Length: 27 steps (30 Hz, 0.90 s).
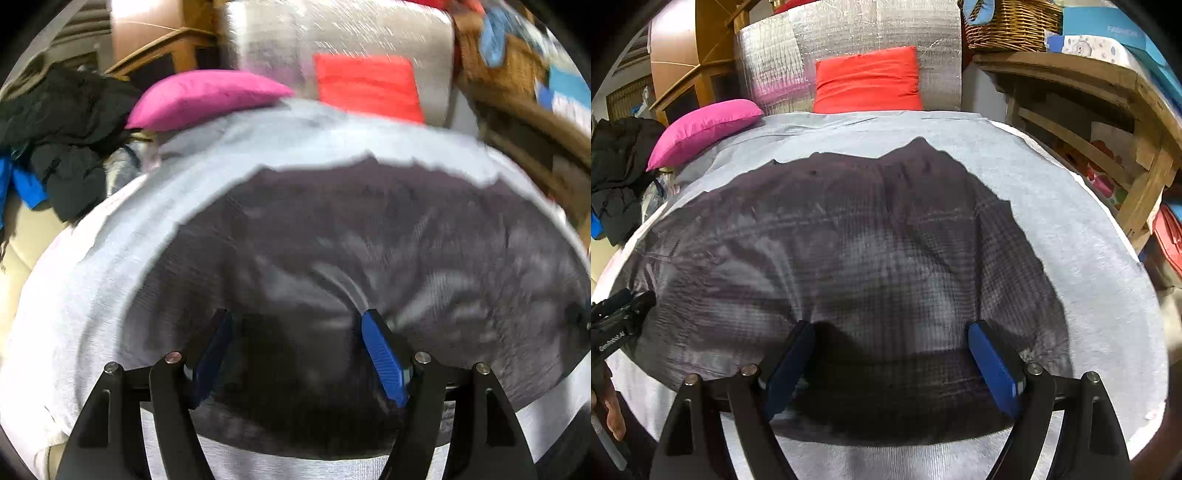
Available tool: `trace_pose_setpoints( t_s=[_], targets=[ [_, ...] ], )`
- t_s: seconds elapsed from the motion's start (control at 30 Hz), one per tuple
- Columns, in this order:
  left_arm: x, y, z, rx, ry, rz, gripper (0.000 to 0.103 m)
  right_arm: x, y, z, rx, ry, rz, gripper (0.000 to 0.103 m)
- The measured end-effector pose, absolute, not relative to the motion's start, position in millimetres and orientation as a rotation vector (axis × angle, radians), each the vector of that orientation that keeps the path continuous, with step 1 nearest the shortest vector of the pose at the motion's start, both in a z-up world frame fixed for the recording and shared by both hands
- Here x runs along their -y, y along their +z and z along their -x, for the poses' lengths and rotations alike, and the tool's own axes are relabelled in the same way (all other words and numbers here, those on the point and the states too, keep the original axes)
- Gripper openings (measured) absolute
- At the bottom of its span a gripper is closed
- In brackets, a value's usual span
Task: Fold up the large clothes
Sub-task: 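Press and smooth the folded jacket with both open tools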
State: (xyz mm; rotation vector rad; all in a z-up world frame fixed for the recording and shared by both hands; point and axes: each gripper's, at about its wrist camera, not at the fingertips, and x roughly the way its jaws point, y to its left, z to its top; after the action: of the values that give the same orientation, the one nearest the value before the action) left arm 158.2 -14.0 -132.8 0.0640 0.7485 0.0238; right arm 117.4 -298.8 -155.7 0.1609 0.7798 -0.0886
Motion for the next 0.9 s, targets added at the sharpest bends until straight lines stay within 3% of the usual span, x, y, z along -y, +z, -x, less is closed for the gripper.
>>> trace_pose_setpoints(
  t_s=[0.3,0.57,0.9],
  targets=[
    [21,-108,-188,-0.74,-0.012,0.047,0.075,276,-113,-176,-0.754,-0.026,-0.111,0.088],
    [68,-148,-233,-0.865,-0.024,-0.071,0.077,262,-162,-233,-0.928,-0.043,-0.066,0.09],
    [72,-159,-237,-0.889,-0.031,-0.15,0.08,251,-172,-237,-0.917,-0.082,-0.017,0.094]
  ],
)
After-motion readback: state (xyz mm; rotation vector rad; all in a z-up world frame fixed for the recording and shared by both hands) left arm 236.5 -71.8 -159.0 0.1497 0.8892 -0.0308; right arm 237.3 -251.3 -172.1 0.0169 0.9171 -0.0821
